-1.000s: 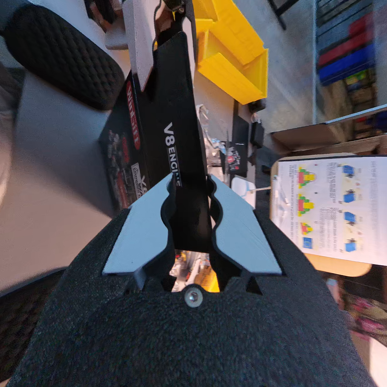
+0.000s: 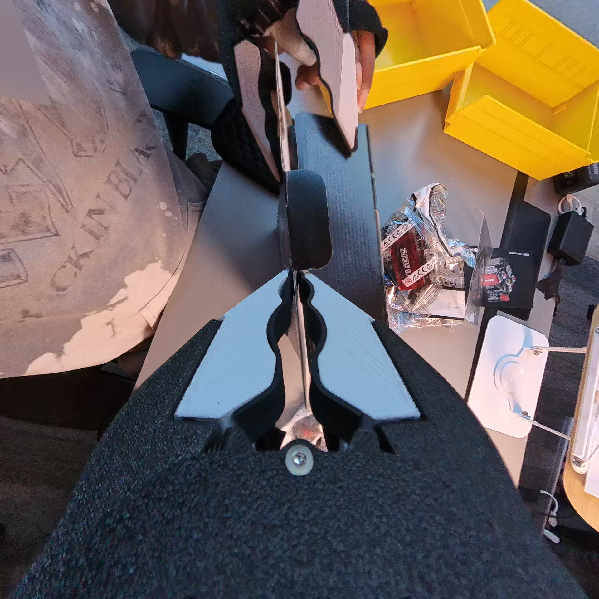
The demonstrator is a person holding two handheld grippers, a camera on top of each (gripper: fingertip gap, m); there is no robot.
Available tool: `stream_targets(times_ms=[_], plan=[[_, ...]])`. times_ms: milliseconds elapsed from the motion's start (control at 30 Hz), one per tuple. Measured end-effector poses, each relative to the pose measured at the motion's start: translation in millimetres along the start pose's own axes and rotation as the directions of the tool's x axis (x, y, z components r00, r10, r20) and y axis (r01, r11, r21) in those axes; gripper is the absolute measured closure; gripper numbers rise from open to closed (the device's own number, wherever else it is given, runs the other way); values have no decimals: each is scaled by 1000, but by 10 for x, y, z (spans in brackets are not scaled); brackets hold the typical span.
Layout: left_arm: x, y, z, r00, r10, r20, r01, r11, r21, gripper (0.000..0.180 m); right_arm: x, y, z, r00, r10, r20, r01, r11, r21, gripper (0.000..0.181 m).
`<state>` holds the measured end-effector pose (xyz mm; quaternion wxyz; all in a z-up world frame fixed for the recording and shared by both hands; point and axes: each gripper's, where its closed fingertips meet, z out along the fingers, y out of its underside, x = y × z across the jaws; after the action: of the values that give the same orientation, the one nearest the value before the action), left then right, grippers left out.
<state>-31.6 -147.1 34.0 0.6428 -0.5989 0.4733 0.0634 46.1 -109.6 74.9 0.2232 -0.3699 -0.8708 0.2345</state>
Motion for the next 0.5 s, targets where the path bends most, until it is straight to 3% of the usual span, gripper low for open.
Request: stream_targets(times_ms=[133,200,300,367,433,500], plan=[[80,9,-4,991,112,-71,-115,993,-41,128,45,-18,4,1000,20,11,-20,1000,11,176],[108,-8,-6,982,168,-83,-171,985,-28,131,149,-68,-23,995,99,10,-99,992,72,156],[84,9,18,989,121,-80,-123,992,-17,132,539,-81,-105,973,184,-138,-165,977,138,149],[63,17,31,995,69,-75,-69,998,0,132,709,-45,-94,956,136,-260,-111,988,107,150],[59,-16,27,995,-15,-99,20,999,44,135,792,52,24,930,-12,-368,0,999,-33,154],[15,-2,31,987,-114,-112,122,991,61,134,834,66,162,900,-133,-416,89,988,-123,177]])
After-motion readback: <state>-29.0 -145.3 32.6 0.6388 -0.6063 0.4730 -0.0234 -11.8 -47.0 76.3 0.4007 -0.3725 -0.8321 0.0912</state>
